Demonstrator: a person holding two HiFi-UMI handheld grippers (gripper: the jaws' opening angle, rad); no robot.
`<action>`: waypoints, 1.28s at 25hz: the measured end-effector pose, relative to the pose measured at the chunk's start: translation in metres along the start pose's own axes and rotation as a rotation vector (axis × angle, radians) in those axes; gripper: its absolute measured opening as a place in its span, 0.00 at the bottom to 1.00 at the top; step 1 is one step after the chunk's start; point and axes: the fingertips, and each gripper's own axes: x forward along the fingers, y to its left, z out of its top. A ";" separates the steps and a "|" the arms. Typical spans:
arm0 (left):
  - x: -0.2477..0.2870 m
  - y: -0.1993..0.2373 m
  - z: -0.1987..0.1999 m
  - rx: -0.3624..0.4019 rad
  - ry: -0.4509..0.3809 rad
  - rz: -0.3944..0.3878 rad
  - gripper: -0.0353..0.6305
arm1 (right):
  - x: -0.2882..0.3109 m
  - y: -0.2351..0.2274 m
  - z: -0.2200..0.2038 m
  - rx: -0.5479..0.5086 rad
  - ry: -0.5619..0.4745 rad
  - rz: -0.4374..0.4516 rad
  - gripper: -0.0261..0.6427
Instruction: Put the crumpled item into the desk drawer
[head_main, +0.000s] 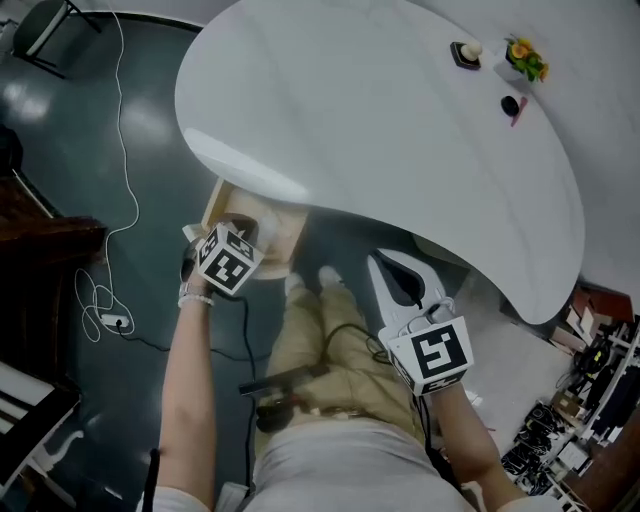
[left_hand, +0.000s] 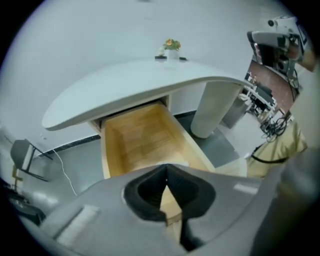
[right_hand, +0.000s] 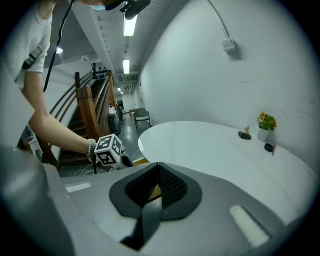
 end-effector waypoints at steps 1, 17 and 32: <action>-0.006 0.000 0.002 -0.017 -0.022 0.012 0.05 | 0.001 0.002 0.002 -0.008 0.000 0.009 0.05; -0.142 -0.003 0.030 -0.271 -0.370 0.214 0.05 | -0.003 0.034 0.049 -0.123 -0.072 0.131 0.05; -0.274 -0.026 0.054 -0.328 -0.638 0.386 0.05 | -0.020 0.062 0.090 -0.202 -0.149 0.186 0.05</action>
